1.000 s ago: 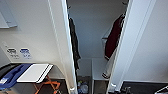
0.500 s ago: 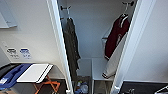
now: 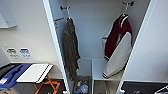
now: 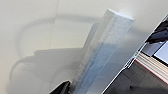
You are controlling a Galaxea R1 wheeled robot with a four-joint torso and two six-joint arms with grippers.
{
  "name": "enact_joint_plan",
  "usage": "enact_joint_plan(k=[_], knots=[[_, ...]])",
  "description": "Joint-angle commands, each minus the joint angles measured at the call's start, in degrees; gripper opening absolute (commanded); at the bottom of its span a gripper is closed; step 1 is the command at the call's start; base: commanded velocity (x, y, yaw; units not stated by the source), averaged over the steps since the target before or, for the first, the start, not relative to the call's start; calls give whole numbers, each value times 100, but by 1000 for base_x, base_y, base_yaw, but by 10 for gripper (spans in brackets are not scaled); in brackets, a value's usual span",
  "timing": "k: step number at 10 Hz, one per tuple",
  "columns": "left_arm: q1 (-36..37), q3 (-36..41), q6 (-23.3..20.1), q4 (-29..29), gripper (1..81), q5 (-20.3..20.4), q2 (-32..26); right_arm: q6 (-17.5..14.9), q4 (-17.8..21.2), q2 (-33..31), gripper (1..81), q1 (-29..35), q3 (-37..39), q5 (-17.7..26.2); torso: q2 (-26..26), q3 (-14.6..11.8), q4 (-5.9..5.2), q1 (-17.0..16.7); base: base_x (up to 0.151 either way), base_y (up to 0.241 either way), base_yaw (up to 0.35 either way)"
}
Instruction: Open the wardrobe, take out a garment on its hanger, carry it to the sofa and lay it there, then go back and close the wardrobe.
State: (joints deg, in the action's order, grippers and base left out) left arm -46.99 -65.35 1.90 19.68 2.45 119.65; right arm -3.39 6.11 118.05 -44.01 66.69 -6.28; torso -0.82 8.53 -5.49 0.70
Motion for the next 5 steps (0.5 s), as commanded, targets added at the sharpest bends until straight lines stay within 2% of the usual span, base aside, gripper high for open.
enact_joint_plan(k=[1,5], knots=[[-253,1569,232,19,811,-878,24,181,75,-192,811,273,-518,935,0,0,0,2,0,0,0],[-306,1561,223,19,811,-869,-28,189,84,-332,811,238,-562,883,-9,0,0,-17,0,0,0]])
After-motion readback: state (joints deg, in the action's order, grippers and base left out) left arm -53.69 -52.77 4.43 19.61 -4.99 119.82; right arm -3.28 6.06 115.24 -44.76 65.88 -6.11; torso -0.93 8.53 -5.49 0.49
